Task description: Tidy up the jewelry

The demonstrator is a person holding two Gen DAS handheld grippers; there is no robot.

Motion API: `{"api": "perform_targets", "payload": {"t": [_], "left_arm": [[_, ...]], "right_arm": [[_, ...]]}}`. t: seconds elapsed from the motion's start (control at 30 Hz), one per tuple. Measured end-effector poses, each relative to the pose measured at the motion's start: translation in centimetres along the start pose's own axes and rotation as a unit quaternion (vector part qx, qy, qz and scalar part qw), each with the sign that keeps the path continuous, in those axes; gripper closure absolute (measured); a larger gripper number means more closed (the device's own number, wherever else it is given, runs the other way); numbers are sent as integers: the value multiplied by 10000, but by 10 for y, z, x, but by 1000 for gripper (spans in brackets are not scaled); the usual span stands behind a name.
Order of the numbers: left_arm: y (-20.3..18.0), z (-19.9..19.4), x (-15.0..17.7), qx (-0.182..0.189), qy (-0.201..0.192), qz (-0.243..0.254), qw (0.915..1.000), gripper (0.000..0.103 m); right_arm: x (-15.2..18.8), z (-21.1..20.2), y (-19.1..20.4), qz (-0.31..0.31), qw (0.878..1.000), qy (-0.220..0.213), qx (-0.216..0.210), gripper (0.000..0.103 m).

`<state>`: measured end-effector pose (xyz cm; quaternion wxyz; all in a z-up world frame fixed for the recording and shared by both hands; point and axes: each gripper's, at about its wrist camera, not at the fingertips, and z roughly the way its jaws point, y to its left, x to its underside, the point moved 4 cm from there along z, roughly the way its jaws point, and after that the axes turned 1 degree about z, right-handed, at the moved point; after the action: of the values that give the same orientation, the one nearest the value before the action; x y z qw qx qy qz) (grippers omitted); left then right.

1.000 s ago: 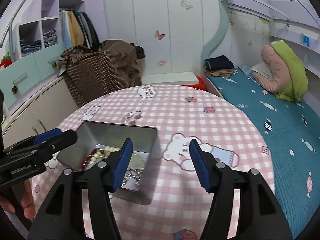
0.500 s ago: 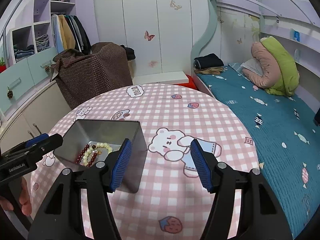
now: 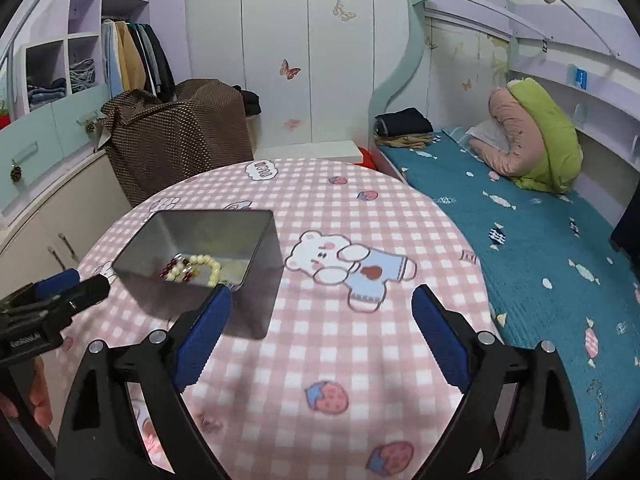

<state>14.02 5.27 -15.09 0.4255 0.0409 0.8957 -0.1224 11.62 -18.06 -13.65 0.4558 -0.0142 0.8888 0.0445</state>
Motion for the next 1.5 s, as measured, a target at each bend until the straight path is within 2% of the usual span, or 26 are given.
{"api": "perform_targets", "payload": {"t": [0.17, 0.4, 0.73, 0.93, 1.07, 1.1, 1.13, 1.2, 1.23, 1.33, 1.5], "left_arm": [[-2, -5, 23, -29, 210, 30, 9998, 11], [-10, -14, 47, 149, 338, 197, 9991, 10], [-41, -21, 71, 686, 446, 687, 9943, 10], [-58, -24, 80, 771, 372, 1160, 9896, 10], [-63, -20, 85, 739, 378, 1253, 9886, 12], [-63, -19, 85, 732, 393, 1268, 9884, 15], [-65, -17, 87, 738, 444, 1310, 9876, 28], [-65, -12, 90, 642, 567, 1364, 9869, 38], [-64, -6, 93, 550, 665, 1397, 9864, 48], [-63, -7, 93, 816, 618, 1291, 9863, 69], [-64, -8, 94, 904, 578, 1298, 9857, 92]], "right_arm": [[12, -12, 4, -7, 10000, 14, -23, 12], [34, -21, 6, 55, 9999, 160, -32, 10], [55, -26, 6, 167, 9993, 330, -1, 10], [61, -27, 3, 229, 9989, 400, 33, 10], [63, -28, 0, 268, 9988, 418, 50, 10], [64, -27, 0, 275, 9987, 425, 52, 10], [64, -27, -1, 284, 9986, 437, 52, 10], [65, -26, -1, 291, 9985, 462, 54, 10], [66, -25, -1, 286, 9984, 477, 49, 10], [66, -25, 2, 244, 9986, 479, -6, 10], [67, -24, 10, 188, 9982, 516, -234, 10]]}}
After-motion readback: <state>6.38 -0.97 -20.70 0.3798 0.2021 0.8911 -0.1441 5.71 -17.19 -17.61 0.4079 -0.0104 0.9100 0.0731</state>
